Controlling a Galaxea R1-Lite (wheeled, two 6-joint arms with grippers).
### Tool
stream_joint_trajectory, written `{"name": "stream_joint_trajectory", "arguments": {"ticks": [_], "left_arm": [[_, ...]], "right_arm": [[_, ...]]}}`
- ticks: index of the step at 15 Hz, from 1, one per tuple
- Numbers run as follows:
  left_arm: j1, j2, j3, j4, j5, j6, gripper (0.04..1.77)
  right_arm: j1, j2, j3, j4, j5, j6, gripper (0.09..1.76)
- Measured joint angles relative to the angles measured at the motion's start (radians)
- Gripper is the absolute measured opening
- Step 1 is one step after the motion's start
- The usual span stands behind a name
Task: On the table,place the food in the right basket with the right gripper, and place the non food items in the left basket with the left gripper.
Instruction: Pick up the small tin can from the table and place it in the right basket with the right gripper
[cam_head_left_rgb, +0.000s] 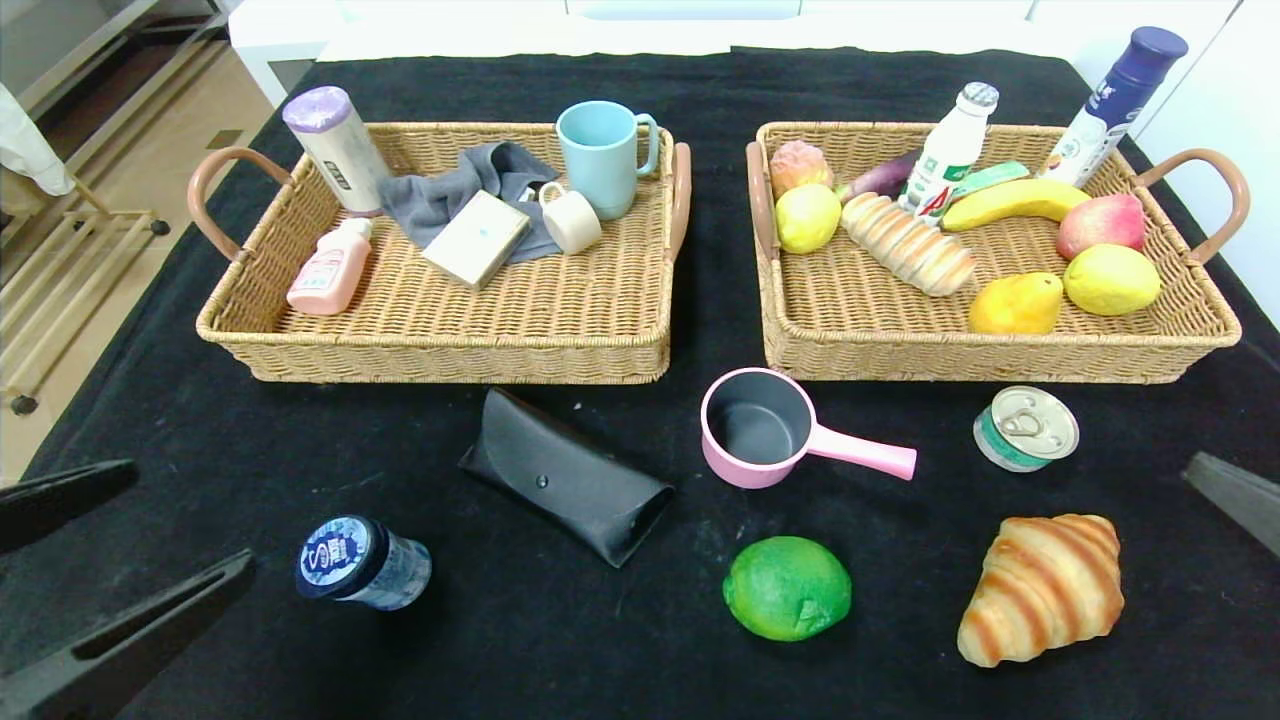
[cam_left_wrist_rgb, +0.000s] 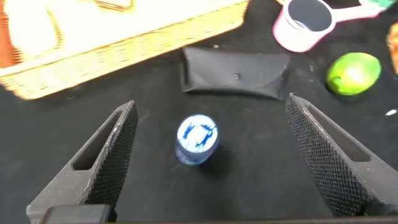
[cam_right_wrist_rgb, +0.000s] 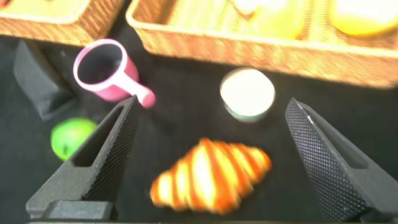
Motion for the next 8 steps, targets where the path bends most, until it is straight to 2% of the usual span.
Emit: {"name": "stream_joint_trajectory", "arguments": {"ticks": [2,6,8], "left_arm": [[-0.039,0.051,-0.024,-0.001,-0.007,0.002,1.72],[-0.157,0.15,-0.09,-0.003,0.0,0.003,1.72],[-0.193,0.193,-0.115,-0.004,0.004,0.004,1.72]], "right_arm": [[0.066,0.072,-0.013,-0.038,-0.054,0.001,1.71],[0.105,0.141,-0.039,-0.04,-0.056,0.001,1.71],[0.127,0.166,-0.04,-0.041,-0.06,0.001,1.71]]}}
